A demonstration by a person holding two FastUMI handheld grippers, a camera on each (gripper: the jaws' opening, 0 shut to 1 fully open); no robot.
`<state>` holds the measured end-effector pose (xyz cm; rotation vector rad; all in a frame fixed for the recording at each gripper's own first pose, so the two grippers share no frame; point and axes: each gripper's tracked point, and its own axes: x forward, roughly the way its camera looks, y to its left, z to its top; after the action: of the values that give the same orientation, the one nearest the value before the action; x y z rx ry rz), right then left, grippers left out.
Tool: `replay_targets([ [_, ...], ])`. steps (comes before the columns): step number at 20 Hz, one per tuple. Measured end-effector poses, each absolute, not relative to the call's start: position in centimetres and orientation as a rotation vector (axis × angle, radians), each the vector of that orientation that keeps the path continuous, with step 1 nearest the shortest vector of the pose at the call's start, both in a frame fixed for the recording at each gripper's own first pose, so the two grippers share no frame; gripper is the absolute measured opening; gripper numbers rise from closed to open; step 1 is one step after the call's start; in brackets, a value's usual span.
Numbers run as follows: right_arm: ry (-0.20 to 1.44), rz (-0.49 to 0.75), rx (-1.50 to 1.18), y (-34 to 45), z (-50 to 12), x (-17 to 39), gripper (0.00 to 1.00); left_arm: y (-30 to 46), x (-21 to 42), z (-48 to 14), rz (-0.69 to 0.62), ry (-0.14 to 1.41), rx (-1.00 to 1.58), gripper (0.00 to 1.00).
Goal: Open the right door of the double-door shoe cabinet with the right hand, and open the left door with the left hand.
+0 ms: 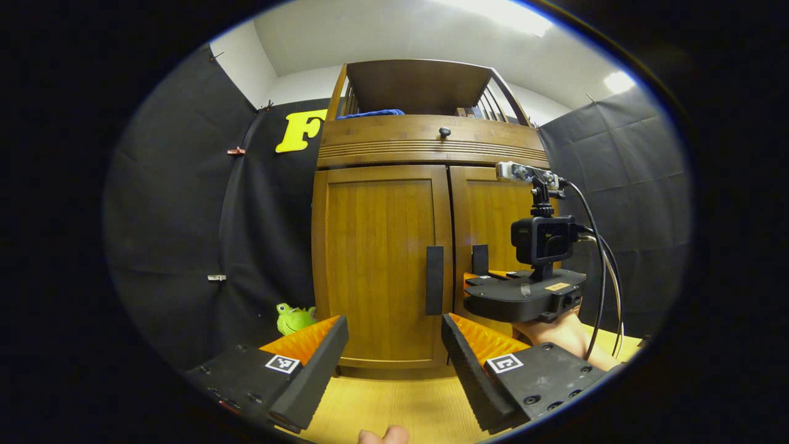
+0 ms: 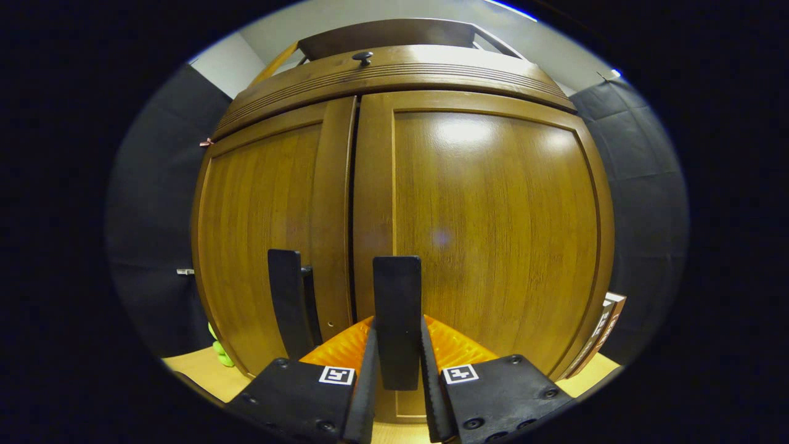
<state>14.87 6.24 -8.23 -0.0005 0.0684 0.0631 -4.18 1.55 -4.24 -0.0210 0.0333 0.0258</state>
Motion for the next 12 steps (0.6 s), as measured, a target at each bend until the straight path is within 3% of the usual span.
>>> replay_targets([
  [3, 0.076, 0.086, -0.003, 6.2, -8.0, 14.5, 0.21, 2.1, -4.4, -4.3, 0.037, 0.036, -0.031, 0.93],
  [5, 0.087, 0.107, 0.012, 6.4, -8.2, 13.7, 0.25, 1.9, -4.5, -4.4, 0.038, 0.037, -0.032, 0.95],
  [7, 0.09, 0.126, 0.028, 6.2, -8.0, 12.7, 0.21, 1.8, -4.5, -4.3, 0.037, 0.039, -0.042, 0.95],
  [11, 0.096, 0.17, 0.037, 5.6, -7.4, 9.9, 0.25, 1.6, -4.8, -4.1, 0.047, 0.039, -0.039, 0.95],
  [12, 0.101, 0.181, 0.042, 5.4, -7.3, 9.1, 0.21, 1.5, -4.8, -4.0, 0.047, 0.04, -0.039, 0.94],
])
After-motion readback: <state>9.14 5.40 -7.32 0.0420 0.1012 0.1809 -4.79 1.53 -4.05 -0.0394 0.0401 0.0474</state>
